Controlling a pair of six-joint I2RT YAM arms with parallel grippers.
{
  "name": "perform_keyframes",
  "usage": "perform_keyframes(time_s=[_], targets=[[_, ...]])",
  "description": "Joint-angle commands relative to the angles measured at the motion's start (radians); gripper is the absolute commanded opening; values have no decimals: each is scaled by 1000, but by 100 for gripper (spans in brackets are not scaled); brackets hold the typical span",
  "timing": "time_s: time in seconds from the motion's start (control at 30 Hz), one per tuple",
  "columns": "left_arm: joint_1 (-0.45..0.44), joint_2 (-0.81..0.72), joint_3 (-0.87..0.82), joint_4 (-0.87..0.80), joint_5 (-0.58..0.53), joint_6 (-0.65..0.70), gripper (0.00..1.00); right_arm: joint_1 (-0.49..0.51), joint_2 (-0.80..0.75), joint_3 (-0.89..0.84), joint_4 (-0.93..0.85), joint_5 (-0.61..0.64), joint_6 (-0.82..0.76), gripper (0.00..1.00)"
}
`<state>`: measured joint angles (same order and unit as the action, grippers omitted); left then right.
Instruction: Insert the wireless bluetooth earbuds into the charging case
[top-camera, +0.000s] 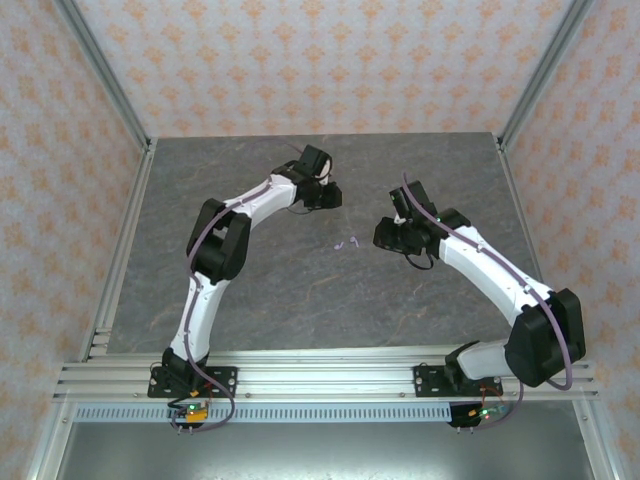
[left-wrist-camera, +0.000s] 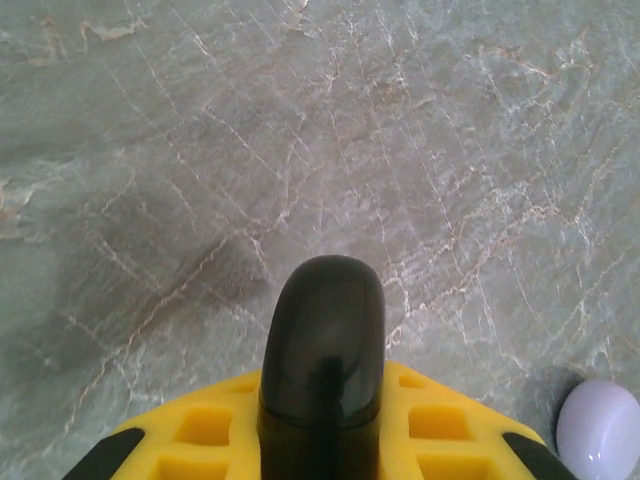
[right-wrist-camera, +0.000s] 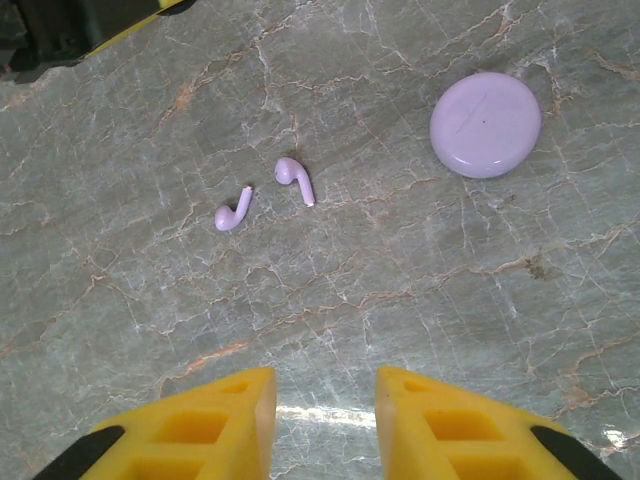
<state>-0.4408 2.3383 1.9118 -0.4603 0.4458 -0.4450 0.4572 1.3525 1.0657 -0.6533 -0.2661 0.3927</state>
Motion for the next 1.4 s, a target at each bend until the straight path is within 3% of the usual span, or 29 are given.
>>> perform_keyframes(time_s=[0.0, 0.4, 0.53, 0.7, 0.8, 0.9, 1.1, 1.37], targets=[[13, 39, 82, -69, 18, 0, 12, 0, 1, -9, 16, -13, 1, 32], [13, 142, 185, -115, 4, -18, 14, 0, 7, 2, -7, -1, -6, 32], [13, 144, 179, -123, -6, -5, 33, 0, 8, -3, -6, 7, -7, 33], [13, 125, 167, -139, -51, 25, 49, 0, 9, -6, -15, 25, -12, 35], [13, 87, 126, -113, -91, 33, 64, -1, 10, -3, -25, 42, -12, 37], [13, 55, 115, -126, -140, 59, 70, -1, 9, -1, -33, 64, -18, 41], [13, -78, 38, -144, -264, 101, 70, -5, 39, 19, -53, 125, -53, 49], [12, -419, -334, -19, -334, 80, 71, -37, 168, 97, -96, 197, -140, 56]])
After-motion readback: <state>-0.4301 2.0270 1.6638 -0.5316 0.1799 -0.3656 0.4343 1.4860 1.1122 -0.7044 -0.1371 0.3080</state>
